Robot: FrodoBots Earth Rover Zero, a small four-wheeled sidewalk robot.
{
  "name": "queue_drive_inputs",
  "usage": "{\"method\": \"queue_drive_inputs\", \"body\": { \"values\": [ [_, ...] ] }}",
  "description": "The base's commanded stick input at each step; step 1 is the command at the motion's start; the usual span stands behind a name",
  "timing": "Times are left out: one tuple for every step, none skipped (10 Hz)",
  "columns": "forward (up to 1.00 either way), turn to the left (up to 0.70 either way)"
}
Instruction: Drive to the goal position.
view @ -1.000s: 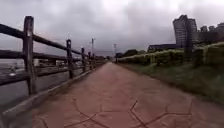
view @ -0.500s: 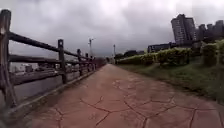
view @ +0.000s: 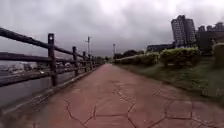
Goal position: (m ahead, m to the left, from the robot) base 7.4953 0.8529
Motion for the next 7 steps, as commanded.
{"method": "queue_drive_inputs", "body": {
  "values": [
    [1.0,0.0],
    [1.0,0.19],
    [1.0,0.33],
    [1.0,0.0],
    [1.0,0.0],
    [1.0,0.0],
    [1.0,0.0]
  ]
}}
